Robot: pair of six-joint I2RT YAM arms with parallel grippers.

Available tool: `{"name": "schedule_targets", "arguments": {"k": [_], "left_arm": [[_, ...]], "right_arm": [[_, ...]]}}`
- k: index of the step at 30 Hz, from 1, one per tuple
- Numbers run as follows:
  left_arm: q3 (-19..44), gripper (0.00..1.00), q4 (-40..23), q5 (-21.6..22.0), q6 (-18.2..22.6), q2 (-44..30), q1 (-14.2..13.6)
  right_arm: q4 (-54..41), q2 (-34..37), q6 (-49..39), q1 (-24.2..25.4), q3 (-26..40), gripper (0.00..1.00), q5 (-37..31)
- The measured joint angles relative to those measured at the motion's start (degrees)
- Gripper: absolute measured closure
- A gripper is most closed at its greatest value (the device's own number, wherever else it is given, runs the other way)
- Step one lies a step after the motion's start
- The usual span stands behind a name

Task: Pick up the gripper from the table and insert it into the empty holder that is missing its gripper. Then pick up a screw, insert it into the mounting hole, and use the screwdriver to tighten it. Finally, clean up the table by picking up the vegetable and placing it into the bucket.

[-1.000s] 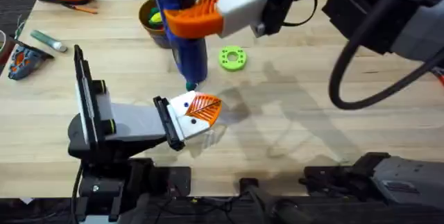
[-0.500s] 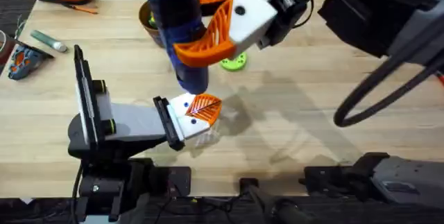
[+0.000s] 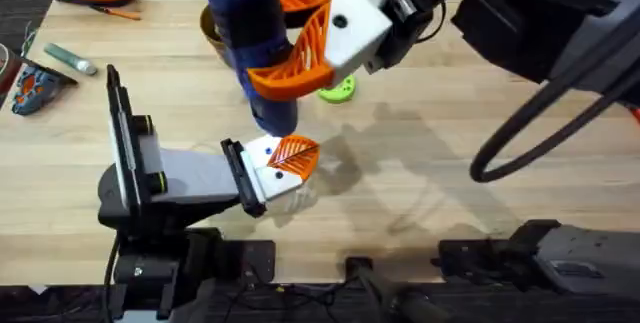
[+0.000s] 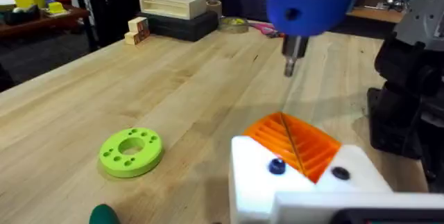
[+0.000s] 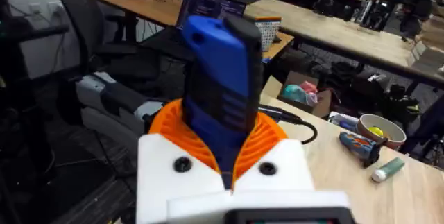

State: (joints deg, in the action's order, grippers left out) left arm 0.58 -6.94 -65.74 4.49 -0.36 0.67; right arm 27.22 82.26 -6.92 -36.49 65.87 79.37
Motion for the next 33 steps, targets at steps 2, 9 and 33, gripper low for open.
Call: {"name": "schedule_targets", "arguments": {"k": [2,9,33], "left_arm": [[0.02,0.987,0.01,0.0,0.0,0.0,0.0],[0.02,0.987,0.01,0.0,0.0,0.0,0.0],[0.02,0.987,0.02,0.0,0.0,0.0,0.0]], "right_arm": [[0.05,0.0,0.01,-0.12,0.0,0.993,0.0],[0.48,0.62,0.07,-2.4,0.0,0.993,-1.54],[0.61,0.63,-0.42,-3.26,0.0,0.993,-3.3]]}}
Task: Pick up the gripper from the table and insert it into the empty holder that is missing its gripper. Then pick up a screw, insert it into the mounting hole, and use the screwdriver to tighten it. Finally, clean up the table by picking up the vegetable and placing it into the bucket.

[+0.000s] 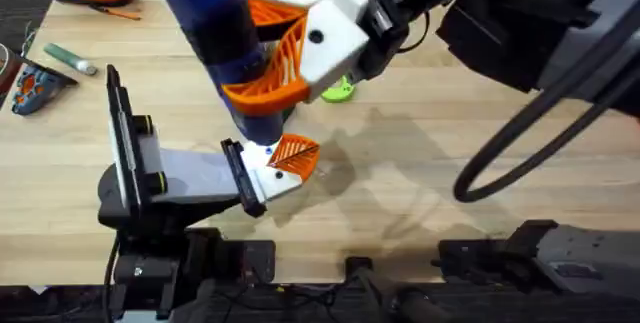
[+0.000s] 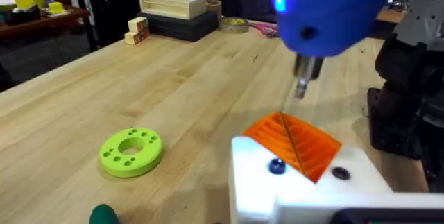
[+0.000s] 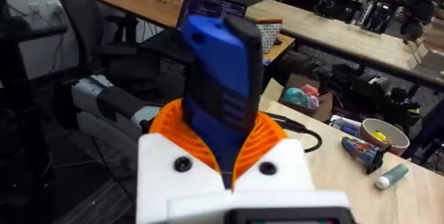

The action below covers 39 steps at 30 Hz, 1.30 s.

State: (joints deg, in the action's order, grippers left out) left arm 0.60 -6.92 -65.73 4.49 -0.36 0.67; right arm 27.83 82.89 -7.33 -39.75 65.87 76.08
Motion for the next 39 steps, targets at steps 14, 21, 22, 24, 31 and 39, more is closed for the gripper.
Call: {"name": "schedule_targets", "arguments": {"k": [14,21,22,24,31,39], "left_arm": [[0.0,0.987,-0.01,0.0,-0.01,0.0,0.0],[0.0,0.987,0.0,0.0,0.0,0.0,0.0],[0.0,0.987,0.0,0.0,0.0,0.0,0.0],[0.0,0.987,0.0,0.0,0.0,0.0,0.0],[0.0,0.987,0.0,-0.01,-0.02,0.0,0.0],[0.0,0.987,-0.02,0.0,0.0,0.0,0.0]], "right_arm": [[0.49,3.96,-0.93,0.0,0.0,0.993,-0.18],[0.0,4.12,-2.71,0.0,0.0,0.993,-0.14],[-0.02,4.26,-3.08,0.0,0.0,0.993,-0.09],[-0.02,4.89,-4.03,0.0,0.0,0.993,0.62],[-0.2,6.38,-5.68,0.02,0.0,0.993,2.32],[0.23,6.36,-6.14,0.02,0.0,0.993,2.88]]}}
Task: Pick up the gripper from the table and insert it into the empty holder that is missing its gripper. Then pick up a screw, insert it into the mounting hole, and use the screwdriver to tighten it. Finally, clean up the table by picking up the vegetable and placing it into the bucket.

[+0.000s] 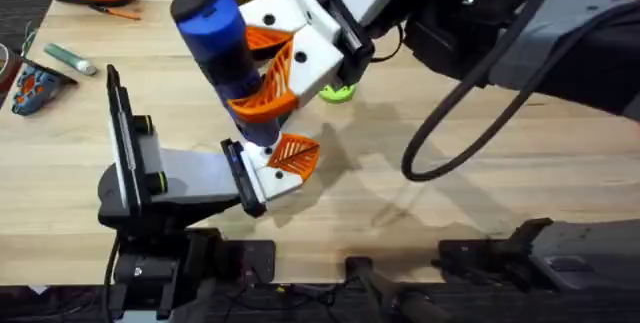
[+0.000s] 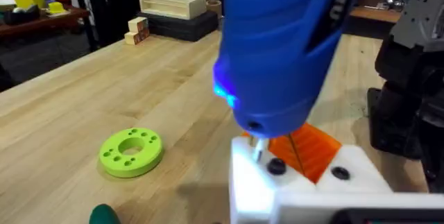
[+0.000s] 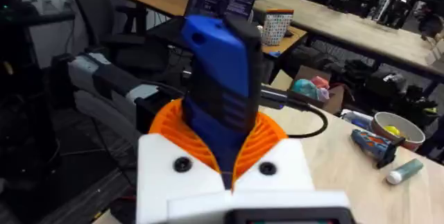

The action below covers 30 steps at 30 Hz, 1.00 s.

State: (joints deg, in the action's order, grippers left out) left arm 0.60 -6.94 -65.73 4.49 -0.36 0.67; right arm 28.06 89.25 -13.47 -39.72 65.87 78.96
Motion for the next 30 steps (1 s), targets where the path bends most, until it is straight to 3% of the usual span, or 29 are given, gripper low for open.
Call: {"name": "schedule_targets", "arguments": {"k": [6,20,30], "left_arm": [[0.0,0.987,0.02,0.0,0.0,0.0,0.0],[-0.01,0.987,0.0,0.0,-0.01,0.0,0.0],[0.0,0.987,0.0,0.0,0.0,0.0,0.0]], "right_arm": [[7.13,0.0,3.66,0.0,0.0,0.993,-0.09],[7.27,0.0,11.18,0.0,0.0,0.993,-0.07],[6.19,0.0,10.38,-0.69,0.0,0.993,0.39]]}}
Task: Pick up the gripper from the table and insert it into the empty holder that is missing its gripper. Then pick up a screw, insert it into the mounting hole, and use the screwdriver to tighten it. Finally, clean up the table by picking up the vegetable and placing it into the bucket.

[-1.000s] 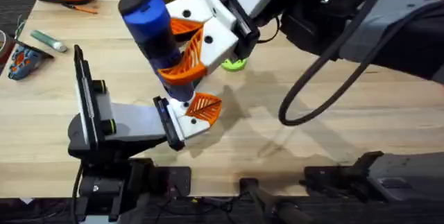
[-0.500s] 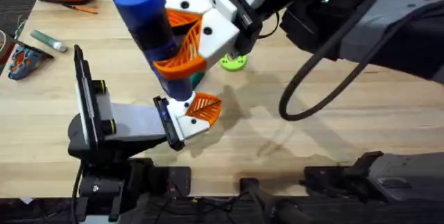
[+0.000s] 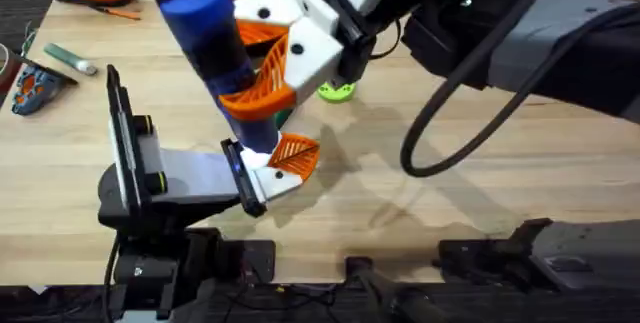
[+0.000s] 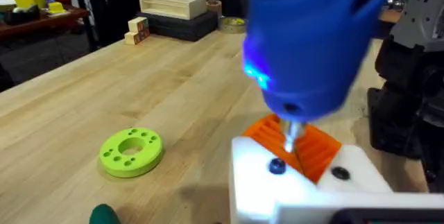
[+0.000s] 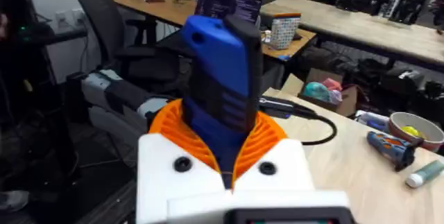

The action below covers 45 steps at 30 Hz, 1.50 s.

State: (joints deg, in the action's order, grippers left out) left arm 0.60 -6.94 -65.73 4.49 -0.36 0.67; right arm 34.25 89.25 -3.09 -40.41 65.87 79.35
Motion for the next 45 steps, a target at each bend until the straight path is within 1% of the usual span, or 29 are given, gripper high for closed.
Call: {"name": "schedule_targets", "arguments": {"k": [7,15,34,45], "left_arm": [[0.0,0.987,0.01,0.0,-0.01,0.0,0.0],[-0.02,0.987,0.02,0.0,0.0,0.0,0.0],[0.0,0.987,0.02,-0.02,0.0,0.0,0.0],[0.0,0.987,0.0,0.0,0.0,0.0,0.0]], "right_arm": [[-3.24,0.0,-2.88,-0.3,-0.02,0.993,0.04],[-3.44,0.0,-6.3,-0.3,-0.02,0.993,0.04],[-4.47,0.0,-7.31,-0.01,-0.04,0.993,1.46],[-5.61,0.0,-9.56,0.14,-0.04,0.993,1.55]]}}
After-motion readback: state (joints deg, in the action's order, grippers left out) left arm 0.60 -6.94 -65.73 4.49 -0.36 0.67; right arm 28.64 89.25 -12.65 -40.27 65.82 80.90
